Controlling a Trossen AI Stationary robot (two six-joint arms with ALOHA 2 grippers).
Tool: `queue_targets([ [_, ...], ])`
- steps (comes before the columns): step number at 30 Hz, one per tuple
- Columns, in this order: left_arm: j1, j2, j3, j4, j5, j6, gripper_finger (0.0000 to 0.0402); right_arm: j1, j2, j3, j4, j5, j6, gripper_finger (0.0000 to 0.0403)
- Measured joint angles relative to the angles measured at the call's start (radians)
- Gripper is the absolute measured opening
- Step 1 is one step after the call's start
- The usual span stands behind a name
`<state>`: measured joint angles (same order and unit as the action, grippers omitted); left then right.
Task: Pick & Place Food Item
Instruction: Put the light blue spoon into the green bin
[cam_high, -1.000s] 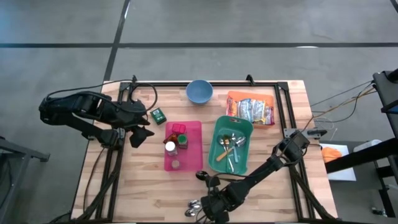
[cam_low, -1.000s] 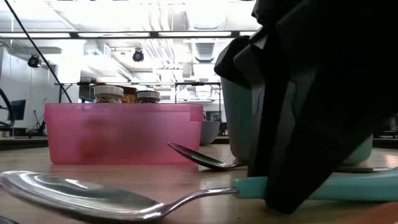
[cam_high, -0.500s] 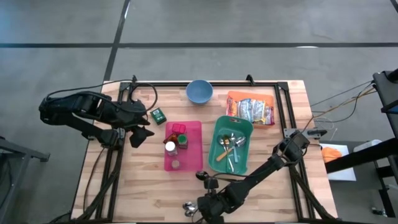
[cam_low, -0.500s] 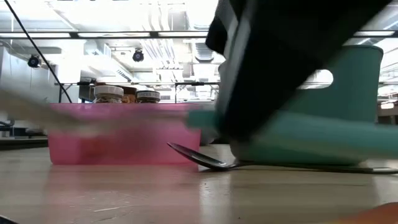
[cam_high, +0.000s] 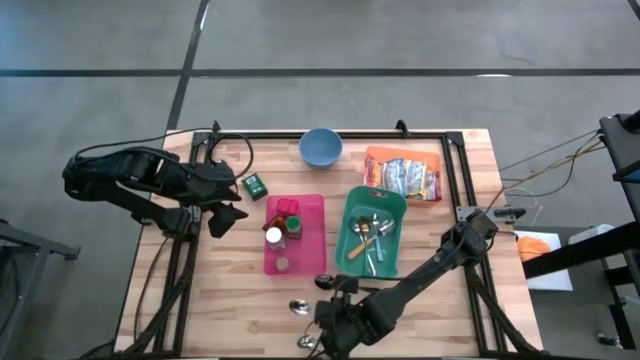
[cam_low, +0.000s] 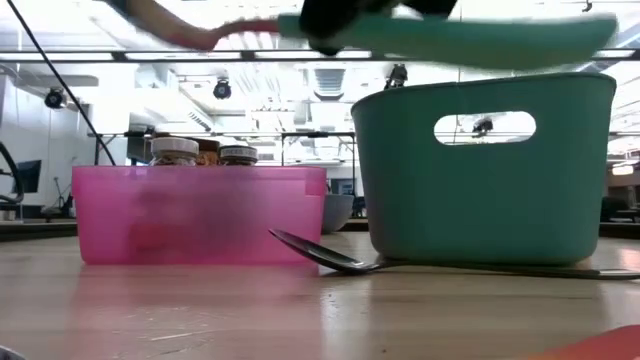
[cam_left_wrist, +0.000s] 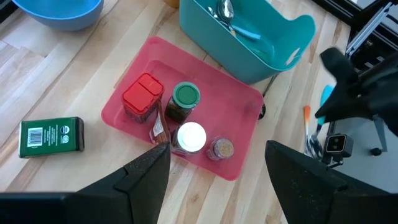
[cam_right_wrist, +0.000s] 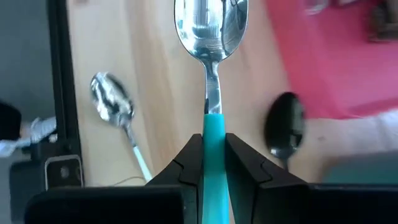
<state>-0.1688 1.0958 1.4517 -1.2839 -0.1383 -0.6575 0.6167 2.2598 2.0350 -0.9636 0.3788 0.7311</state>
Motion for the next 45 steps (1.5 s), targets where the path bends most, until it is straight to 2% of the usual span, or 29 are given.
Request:
queue_targets([
  [5, 0.000, 0.000, 0.000, 0.000, 0.000, 0.003, 0.0262, 0.000, -0.004, 0.108, -0.103, 0.053, 0.105, 0.0033],
  [10, 0.000, 0.000, 0.000, 0.000, 0.000, 0.003, 0.0262, 0.000, -0.011, 0.241, -0.284, 0.161, 0.249, 0.0033],
  [13, 0.000, 0.000, 0.000, 0.001, -0.007, 0.006, 0.0262, 0.000, -0.013, 0.321, -0.473, 0.211, 0.400, 0.0033],
  [17, 0.000, 0.000, 0.000, 0.004, -0.018, 0.007, 0.0262, -0.004, -0.086, 0.279, -0.618, 0.226, 0.670, 0.0033],
  [22, 0.000, 0.005, 0.000, 0.022, -0.019, 0.007, 0.0262, -0.033, -0.206, 0.147, -0.608, 0.214, 0.893, 0.0033],
  [27, 0.002, 0.022, 0.000, 0.039, -0.019, 0.038, 0.0262, -0.076, -0.366, -0.059, -0.608, 0.216, 1.075, 0.0033],
  [30, 0.004, 0.032, 0.000, 0.040, -0.019, 0.058, 0.0262, -0.099, -0.467, -0.191, -0.600, 0.181, 1.134, 0.0033],
  [33, 0.011, 0.039, 0.000, 0.054, -0.020, 0.071, 0.0262, -0.130, -0.565, -0.324, -0.543, 0.111, 1.160, 0.0033],
  [37, 0.014, 0.039, 0.000, 0.120, -0.023, 0.121, 0.0262, -0.188, -0.683, -0.500, -0.381, 0.001, 1.158, 0.0033],
  [40, 0.015, 0.039, 0.000, 0.160, -0.023, 0.183, 0.0262, -0.239, -0.729, -0.613, -0.275, -0.032, 1.154, 0.0033],
  [45, 0.033, 0.040, 0.000, 0.167, -0.023, 0.227, 0.0262, -0.337, -0.743, -0.748, -0.175, -0.170, 1.100, 0.0033],
])
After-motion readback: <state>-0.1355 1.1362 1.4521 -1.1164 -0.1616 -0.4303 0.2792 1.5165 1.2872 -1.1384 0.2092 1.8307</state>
